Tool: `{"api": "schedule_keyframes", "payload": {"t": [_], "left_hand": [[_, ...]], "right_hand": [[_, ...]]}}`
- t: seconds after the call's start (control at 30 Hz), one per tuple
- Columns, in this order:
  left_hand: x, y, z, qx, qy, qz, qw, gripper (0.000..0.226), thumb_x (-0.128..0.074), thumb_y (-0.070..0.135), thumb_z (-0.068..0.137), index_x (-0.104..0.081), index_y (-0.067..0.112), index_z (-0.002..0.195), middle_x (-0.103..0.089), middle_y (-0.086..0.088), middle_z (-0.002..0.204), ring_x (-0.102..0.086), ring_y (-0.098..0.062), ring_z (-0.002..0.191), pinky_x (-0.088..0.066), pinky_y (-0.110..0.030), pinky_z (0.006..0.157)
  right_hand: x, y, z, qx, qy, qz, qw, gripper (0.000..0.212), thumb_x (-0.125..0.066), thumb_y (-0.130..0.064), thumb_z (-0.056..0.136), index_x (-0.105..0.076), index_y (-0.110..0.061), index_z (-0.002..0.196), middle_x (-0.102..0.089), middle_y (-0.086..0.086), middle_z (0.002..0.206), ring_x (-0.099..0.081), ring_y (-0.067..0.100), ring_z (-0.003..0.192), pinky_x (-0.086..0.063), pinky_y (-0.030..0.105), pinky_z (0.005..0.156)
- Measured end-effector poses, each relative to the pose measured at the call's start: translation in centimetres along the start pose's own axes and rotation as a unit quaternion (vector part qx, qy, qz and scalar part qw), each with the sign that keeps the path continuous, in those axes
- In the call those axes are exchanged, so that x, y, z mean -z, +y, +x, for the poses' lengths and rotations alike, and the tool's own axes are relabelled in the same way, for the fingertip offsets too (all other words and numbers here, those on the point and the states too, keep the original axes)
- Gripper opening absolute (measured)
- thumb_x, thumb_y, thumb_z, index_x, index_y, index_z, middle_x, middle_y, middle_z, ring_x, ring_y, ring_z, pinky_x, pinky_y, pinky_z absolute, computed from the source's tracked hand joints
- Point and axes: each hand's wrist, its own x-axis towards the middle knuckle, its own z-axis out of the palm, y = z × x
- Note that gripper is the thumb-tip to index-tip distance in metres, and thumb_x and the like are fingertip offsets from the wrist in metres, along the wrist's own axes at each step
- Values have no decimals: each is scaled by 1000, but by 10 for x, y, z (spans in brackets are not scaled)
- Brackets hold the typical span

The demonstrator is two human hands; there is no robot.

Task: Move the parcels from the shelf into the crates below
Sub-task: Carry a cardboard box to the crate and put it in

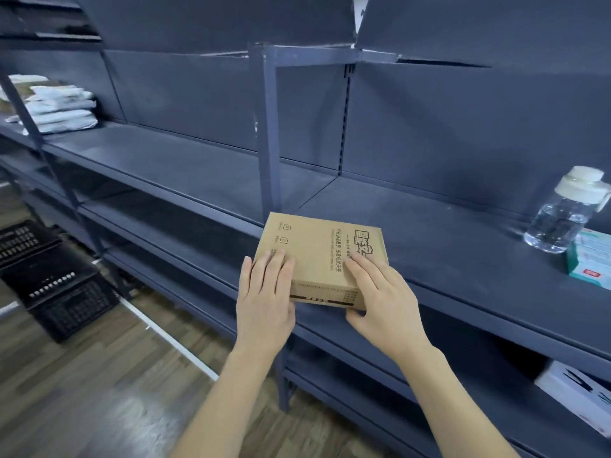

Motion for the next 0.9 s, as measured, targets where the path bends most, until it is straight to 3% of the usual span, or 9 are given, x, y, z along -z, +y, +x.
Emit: {"api": "schedule_keyframes", "payload": {"t": [0.17, 0.37, 0.63, 0.8, 0.9], "left_hand": [[43, -37, -73, 66, -20, 1, 998, 85, -75, 1, 45, -44, 10, 123, -57, -12, 126, -42, -28, 121, -21, -46, 111], [106, -103, -165, 170, -55, 31, 983, 76, -81, 6, 35, -62, 8, 109, -62, -9, 117, -43, -23, 115, -18, -35, 108], [171, -184, -234, 293, -46, 141, 944, 68, -84, 4, 43, -59, 5, 107, -61, -13, 120, -47, -33, 116, -48, -45, 92], [176, -240, -243, 328, -49, 182, 926, 64, -85, 8, 47, -62, 6, 107, -61, -13, 121, -44, -27, 118, -45, -50, 98], [164, -277, -234, 345, -44, 196, 917, 67, -87, 11, 49, -57, 11, 108, -58, -11, 127, -41, -27, 123, -32, -46, 106]], "right_hand": [[-5, -61, -13, 88, -35, 48, 994, 80, -85, -30, 49, -61, -13, 124, -62, 1, 126, -59, 21, 117, -48, 38, 94], [-29, -160, -30, 177, -104, 153, 967, 79, -84, -34, 48, -62, -18, 122, -62, -4, 126, -61, 16, 112, -50, 30, 91], [-68, -293, 4, 309, -108, 249, 912, 80, -89, -30, 52, -60, -11, 124, -60, 3, 128, -59, 24, 116, -38, 36, 100], [-111, -349, 40, 351, -111, 290, 883, 79, -89, -31, 54, -61, -13, 125, -61, 1, 129, -58, 22, 117, -33, 33, 100], [-143, -376, 73, 369, -101, 303, 873, 80, -91, -31, 51, -61, -13, 124, -61, 0, 128, -57, 21, 117, -33, 32, 100]]}}
